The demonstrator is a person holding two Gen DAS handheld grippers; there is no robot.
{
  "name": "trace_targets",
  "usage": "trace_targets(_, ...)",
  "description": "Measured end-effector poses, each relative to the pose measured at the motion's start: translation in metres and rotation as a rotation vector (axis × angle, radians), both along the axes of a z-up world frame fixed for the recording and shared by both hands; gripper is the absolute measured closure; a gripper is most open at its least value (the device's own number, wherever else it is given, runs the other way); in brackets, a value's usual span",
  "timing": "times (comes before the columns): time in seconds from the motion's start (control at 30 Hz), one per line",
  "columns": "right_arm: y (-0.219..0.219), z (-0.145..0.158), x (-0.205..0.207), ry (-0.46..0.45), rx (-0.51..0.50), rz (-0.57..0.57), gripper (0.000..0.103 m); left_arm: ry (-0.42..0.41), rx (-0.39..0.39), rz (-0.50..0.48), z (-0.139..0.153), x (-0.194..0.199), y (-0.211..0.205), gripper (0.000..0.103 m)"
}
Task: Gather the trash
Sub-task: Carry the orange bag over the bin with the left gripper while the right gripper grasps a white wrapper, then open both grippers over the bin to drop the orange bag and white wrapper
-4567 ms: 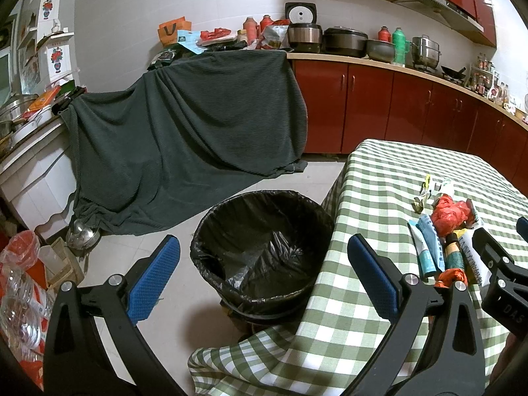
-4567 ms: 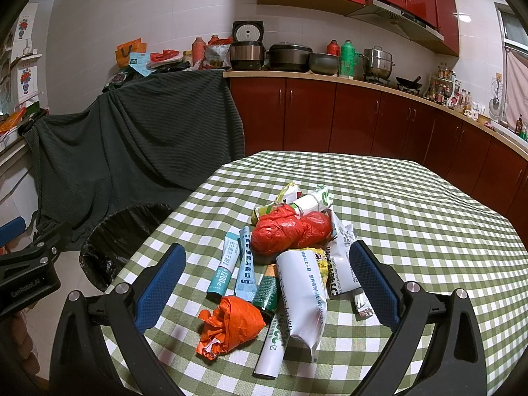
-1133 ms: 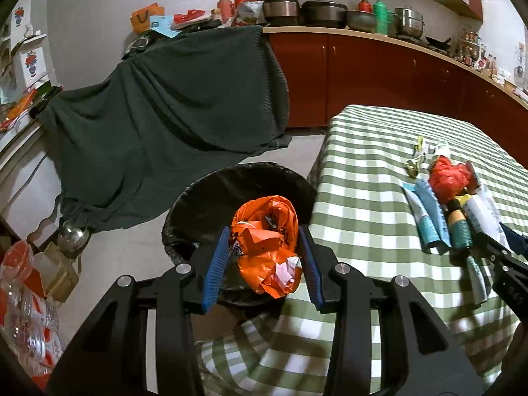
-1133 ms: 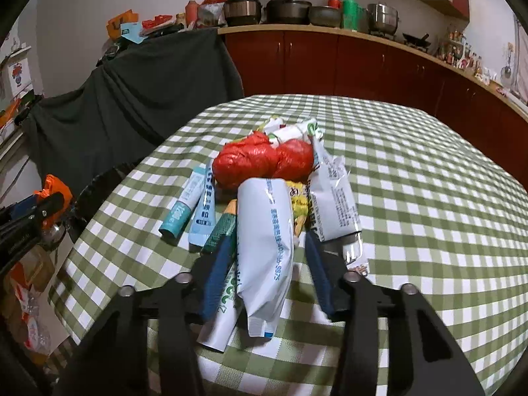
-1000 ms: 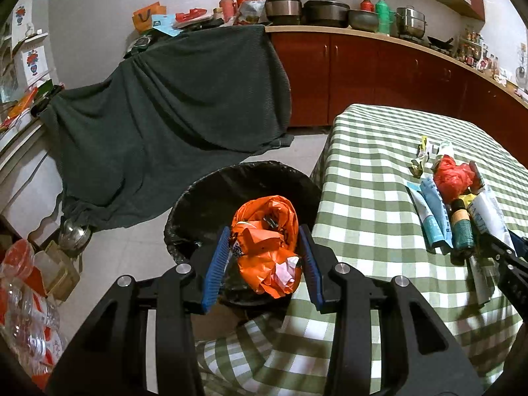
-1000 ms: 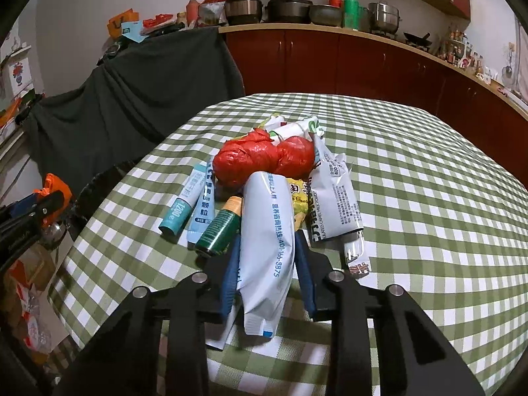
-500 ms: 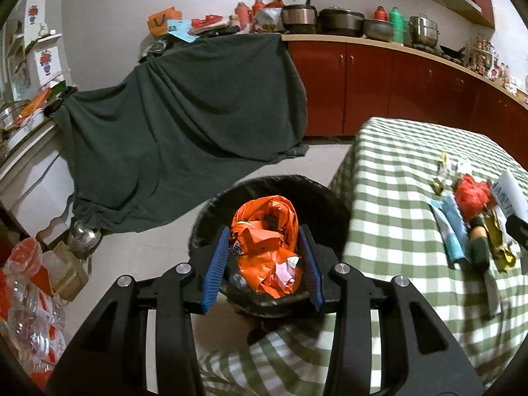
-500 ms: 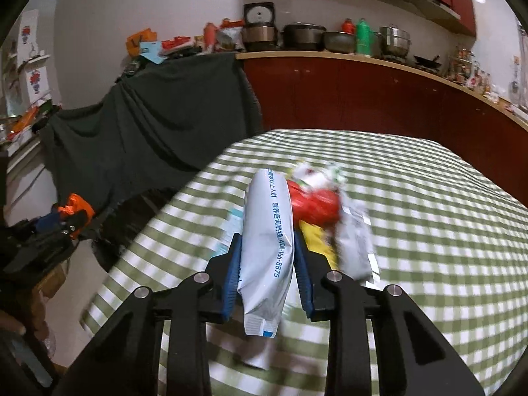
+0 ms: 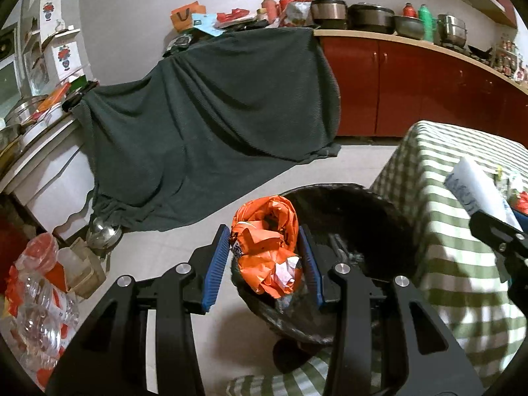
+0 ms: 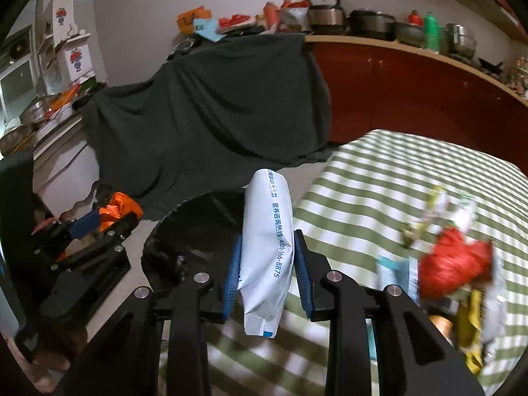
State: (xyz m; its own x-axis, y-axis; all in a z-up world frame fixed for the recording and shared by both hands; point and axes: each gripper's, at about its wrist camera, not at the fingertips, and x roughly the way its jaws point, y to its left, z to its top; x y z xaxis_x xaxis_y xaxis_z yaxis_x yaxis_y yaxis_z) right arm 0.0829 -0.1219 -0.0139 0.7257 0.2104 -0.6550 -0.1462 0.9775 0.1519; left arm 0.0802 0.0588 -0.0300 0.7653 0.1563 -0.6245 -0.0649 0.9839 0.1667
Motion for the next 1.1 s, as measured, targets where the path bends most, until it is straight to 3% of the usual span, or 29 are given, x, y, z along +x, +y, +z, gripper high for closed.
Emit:
trace_targets(0.53, 0.054, -0.018, 0.056, 0.089, -0.051, 0.051, 0.071, 0.076, -0.033, 0.035, -0.030, 0.055, 0.023, 0.061)
trace_targets(0.6, 0.054, -0.019, 0.059, 0.097, -0.053, 0.050, 0.069, 0.081, -0.034, 0.028, -0.031, 0.058, 0.022, 0.053)
trace_targets(0.67, 0.055, -0.020, 0.059, 0.099, -0.059, 0.046, 0.053, 0.077, -0.038, 0.026, -0.031, 0.061, 0.024, 0.042)
trace_targets(1.1, 0.026, 0.002, 0.036, 0.032, -0.040, -0.013, 0.041, 0.071, -0.075, 0.005, -0.019, 0.049, 0.022, 0.040)
